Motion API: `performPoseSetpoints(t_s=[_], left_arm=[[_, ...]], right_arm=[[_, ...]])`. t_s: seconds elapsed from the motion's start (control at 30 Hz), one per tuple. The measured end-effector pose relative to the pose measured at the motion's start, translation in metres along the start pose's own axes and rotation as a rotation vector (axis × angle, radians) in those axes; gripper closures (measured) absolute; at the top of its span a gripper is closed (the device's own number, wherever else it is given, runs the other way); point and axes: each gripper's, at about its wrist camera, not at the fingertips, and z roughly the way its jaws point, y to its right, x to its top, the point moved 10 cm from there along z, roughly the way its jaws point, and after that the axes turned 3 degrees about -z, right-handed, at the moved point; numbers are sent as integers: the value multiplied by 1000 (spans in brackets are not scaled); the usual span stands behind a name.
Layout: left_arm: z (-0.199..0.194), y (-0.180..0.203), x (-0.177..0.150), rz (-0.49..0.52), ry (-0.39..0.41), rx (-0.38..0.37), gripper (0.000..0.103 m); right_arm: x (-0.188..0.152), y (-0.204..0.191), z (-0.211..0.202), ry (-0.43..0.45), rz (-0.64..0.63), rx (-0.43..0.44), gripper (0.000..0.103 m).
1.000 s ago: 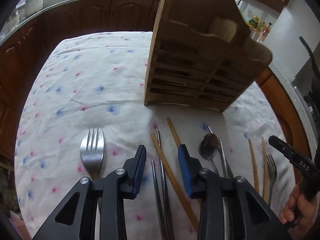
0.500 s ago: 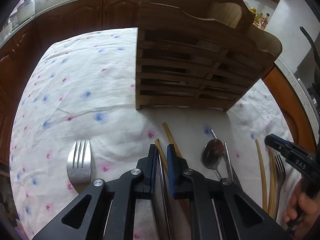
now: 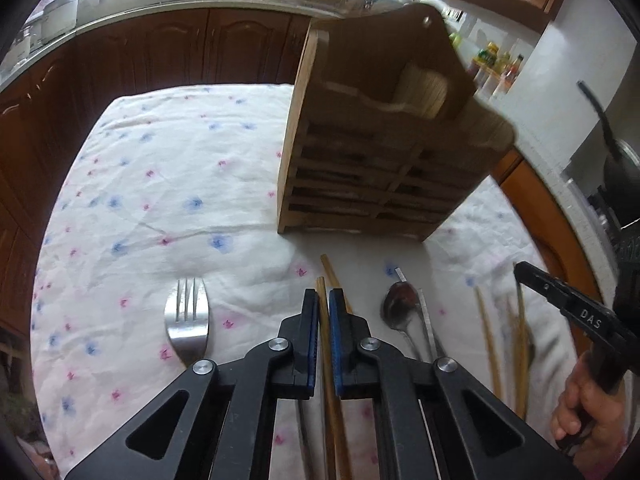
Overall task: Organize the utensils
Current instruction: 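Close the left tool on a wooden chopstick while the right tool grasps another, then lift both held chopsticks and carry them over the wooden utensil holder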
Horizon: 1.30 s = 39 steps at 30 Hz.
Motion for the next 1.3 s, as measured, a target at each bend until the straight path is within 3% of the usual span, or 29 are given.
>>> performPoseSetpoints(t_s=[0.3,0.8,1.3], left_arm=[[-35,1,-4,5,51,-2,100],[-182,28,-26,66,256,-86,100],[-243,28,-35,84,380,-108,100]], right_arm=[[11,-29,-27,57,-23,58,99],[34,-74,-117,235,-119,109,99],[46,-92,-169,355,-146,134,100]])
